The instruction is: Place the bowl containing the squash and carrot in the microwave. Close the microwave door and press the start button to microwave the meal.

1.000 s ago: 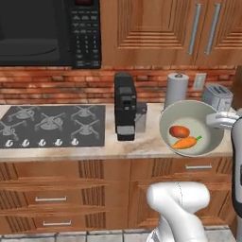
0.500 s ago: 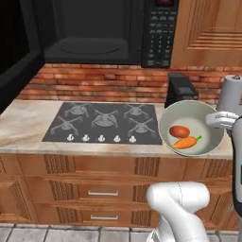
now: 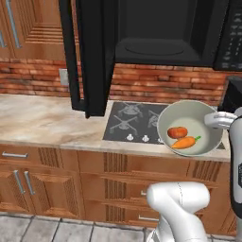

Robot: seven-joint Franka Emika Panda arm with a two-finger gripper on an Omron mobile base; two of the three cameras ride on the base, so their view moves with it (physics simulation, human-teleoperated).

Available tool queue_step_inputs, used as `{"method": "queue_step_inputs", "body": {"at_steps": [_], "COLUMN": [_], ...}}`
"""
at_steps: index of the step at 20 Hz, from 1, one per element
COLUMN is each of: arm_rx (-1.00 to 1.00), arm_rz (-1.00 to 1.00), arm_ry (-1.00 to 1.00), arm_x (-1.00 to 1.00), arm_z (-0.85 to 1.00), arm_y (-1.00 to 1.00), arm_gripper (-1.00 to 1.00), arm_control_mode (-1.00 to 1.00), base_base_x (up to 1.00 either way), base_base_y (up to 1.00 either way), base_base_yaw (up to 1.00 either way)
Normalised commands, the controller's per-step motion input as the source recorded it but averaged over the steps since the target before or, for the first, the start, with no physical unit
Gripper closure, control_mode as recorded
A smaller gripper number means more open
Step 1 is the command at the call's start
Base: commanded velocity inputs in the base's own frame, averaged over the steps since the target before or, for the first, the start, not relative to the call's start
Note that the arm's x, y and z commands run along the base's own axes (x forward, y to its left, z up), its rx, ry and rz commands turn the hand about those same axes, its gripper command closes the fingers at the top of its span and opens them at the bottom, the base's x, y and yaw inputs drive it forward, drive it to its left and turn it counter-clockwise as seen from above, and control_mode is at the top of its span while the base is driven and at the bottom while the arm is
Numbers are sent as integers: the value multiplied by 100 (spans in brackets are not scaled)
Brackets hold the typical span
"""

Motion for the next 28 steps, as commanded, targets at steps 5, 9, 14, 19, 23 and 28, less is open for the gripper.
{"method": "queue_step_inputs", "body": {"at_steps": [5, 9, 14, 19, 23, 28], "arm_rx": [0, 0, 0, 0, 0, 0], "arm_rz": [0, 0, 0, 0, 0, 0], "arm_ry": [0, 0, 0, 0, 0, 0], "arm_x": [0, 0, 0, 0, 0, 0], "arm_z": [0, 0, 0, 0, 0, 0], "arm_y": [0, 0, 0, 0, 0, 0], "arm_gripper": [100, 100, 100, 100, 100, 100], "arm_control_mode": [100, 100, 100, 100, 100, 100], "base_base_x": [30, 37, 44, 49, 39, 22], "base_base_y": [29, -4, -9, -18, -41, -52], "base_base_yaw": [27, 23, 22, 19, 12, 7]}}
